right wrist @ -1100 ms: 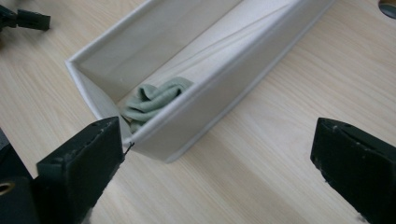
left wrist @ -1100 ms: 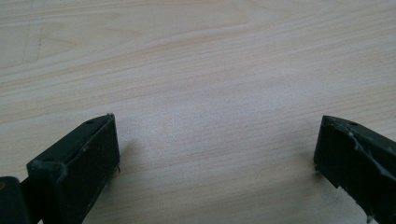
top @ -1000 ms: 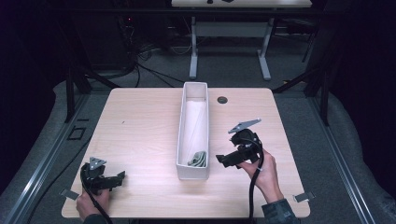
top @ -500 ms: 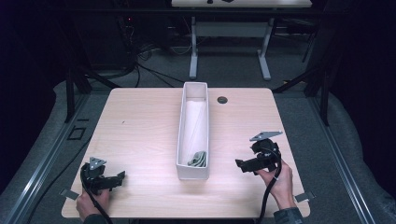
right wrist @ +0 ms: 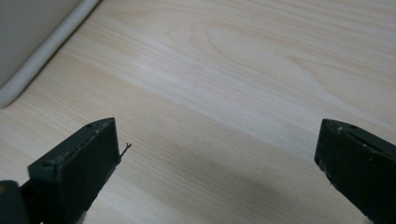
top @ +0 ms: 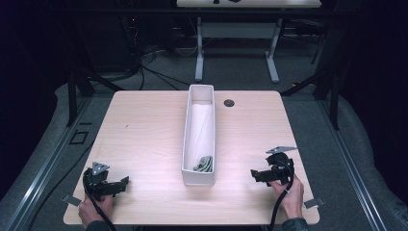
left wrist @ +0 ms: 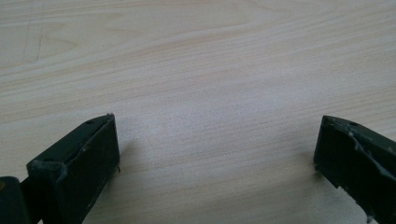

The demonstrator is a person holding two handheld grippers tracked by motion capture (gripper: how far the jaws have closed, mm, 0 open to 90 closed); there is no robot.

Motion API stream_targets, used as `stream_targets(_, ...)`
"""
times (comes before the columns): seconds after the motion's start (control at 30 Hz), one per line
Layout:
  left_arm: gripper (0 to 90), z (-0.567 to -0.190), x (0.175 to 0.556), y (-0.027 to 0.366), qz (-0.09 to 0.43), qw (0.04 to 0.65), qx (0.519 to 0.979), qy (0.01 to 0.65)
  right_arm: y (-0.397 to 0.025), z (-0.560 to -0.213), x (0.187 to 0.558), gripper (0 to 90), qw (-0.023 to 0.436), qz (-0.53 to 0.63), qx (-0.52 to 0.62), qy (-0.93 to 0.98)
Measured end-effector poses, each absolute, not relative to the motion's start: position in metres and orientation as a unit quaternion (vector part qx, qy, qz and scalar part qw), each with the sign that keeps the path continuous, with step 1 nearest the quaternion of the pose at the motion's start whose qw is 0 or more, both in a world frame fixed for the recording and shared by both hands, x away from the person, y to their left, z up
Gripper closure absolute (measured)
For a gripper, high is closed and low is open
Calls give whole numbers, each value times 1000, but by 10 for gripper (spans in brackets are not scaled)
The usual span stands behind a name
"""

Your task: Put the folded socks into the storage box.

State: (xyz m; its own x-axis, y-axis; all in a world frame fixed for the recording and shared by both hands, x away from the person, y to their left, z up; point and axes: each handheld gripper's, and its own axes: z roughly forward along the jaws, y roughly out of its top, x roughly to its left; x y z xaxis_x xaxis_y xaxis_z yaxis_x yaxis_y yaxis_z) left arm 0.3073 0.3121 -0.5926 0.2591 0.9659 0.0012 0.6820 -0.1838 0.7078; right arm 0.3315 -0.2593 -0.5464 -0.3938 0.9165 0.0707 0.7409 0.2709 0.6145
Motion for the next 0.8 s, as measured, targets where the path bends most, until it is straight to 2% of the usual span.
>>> stream_targets(0.03, 2, -593, 307, 312, 234, 304, 733, 562, -261, -549, 332, 0, 139, 298, 526, 784)
stream_targets(0.07, 2, -593, 307, 312, 234, 303, 734, 561, -261, -552, 331, 0, 160, 285, 537, 778)
stream_targets(0.13, 2, -593, 307, 312, 234, 303, 734, 562, -265, -559, 331, 0, 146, 296, 533, 779)
stream_targets(0.17, 2, -593, 307, 312, 234, 304, 733, 562, -266, -562, 331, 0, 159, 288, 539, 776)
stream_targets(0.27, 2, -593, 307, 312, 234, 304, 733, 562, -268, -572, 330, 0, 154, 293, 538, 775)
stream_targets(0.37, 2, -593, 307, 312, 234, 303, 734, 562, -269, -578, 329, 0, 171, 284, 545, 770)
stream_targets(0.7, 2, -593, 307, 312, 233, 303, 734, 561, -272, -586, 323, 0, 210, 294, 529, 768)
stream_targets(0.8, 2, -593, 307, 312, 233, 303, 734, 561, -274, -589, 321, 0, 207, 316, 522, 765)
